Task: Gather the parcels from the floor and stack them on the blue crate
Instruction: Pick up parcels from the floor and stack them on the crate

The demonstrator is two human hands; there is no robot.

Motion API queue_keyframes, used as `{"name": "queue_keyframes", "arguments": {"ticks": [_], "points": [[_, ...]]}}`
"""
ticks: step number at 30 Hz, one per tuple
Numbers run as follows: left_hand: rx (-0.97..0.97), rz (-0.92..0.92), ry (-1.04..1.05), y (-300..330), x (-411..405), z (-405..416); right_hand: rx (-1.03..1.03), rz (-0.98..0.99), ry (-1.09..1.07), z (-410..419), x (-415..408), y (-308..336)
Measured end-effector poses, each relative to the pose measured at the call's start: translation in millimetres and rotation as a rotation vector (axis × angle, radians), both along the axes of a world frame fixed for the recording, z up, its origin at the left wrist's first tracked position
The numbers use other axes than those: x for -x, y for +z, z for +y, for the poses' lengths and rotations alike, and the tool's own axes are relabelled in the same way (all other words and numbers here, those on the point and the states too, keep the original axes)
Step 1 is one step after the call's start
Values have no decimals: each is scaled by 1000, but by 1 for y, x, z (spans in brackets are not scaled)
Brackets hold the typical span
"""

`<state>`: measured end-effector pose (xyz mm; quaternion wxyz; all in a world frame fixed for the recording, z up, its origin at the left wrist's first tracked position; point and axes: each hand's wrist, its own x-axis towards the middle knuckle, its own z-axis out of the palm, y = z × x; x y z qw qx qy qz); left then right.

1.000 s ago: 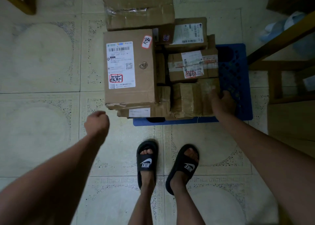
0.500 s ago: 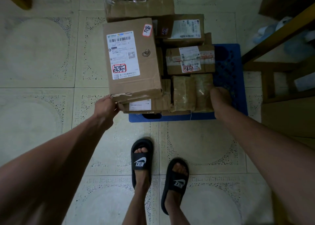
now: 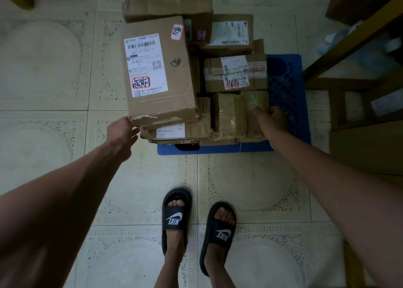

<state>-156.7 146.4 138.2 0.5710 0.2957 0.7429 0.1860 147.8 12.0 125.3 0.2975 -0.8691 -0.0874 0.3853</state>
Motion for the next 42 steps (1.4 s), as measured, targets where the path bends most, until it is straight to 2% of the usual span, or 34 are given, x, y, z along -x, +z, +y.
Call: {"name": "queue_keyframes", "arguments": {"ticks": [6,19,27,34,39,42], "points": [[42,-1,-42,7,4,8,15,-29,8,2,-1,1],[181,-239,-131,-7,2,-4,87,30,-107,3,6,-20],[159,-200,-165,-14,5,0,55,71,-117,-2,1,-26],[165,-103,-121,-25,23,5,65,4,-72,-2,-7,-27],[105,-45,-86,0,28,8,62,-102,-60,-7,2,-6],[28,9,-50,36,31,13,59,-117,-44,-9,9,31]]}}
